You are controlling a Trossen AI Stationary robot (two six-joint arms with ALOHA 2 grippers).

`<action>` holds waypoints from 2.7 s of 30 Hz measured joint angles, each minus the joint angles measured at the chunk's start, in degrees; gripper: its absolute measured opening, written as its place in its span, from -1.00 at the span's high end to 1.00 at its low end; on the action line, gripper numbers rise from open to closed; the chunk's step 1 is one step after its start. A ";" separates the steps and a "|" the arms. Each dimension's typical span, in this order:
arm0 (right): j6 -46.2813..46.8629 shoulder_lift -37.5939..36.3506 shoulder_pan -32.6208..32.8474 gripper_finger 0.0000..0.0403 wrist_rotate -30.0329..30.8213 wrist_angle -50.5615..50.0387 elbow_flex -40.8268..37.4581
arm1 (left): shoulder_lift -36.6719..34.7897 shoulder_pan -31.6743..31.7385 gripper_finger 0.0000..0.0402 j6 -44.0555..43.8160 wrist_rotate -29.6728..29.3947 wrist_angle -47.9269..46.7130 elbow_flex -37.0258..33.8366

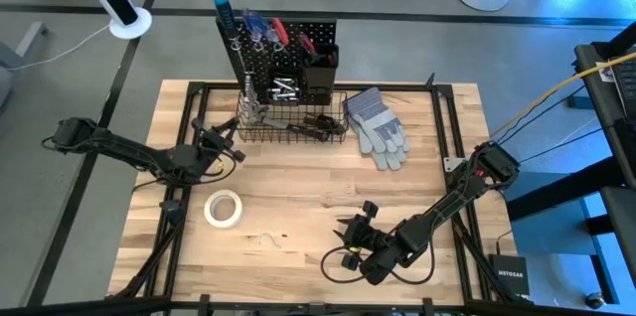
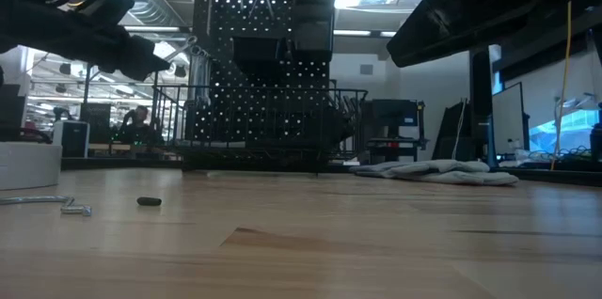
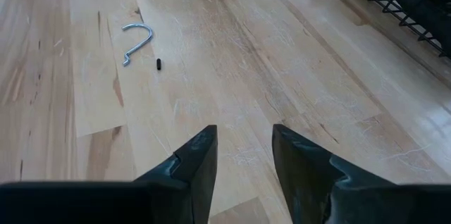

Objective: Hang tools onto peg board
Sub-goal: Hang the wrench on the peg board

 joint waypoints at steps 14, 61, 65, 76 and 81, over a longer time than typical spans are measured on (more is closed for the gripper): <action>-0.02 0.00 0.00 0.29 -0.01 -0.08 0.00 | 0.04 3.41 0.85 -5.82 4.33 -2.97 0.00; 1.39 0.00 0.00 0.29 -0.91 0.10 -0.02 | -2.13 3.01 0.13 -41.05 14.33 -53.09 21.54; 2.65 0.00 0.04 0.29 -2.47 0.13 -0.02 | -3.98 4.71 0.13 -37.57 14.02 -52.84 22.78; 4.55 0.00 0.07 0.29 -3.41 0.01 -0.02 | -6.33 9.10 0.13 -24.12 13.71 -48.51 23.64; 4.42 0.00 0.07 0.29 -3.47 -0.57 -0.02 | -6.29 10.49 0.13 -21.76 18.27 -46.87 23.65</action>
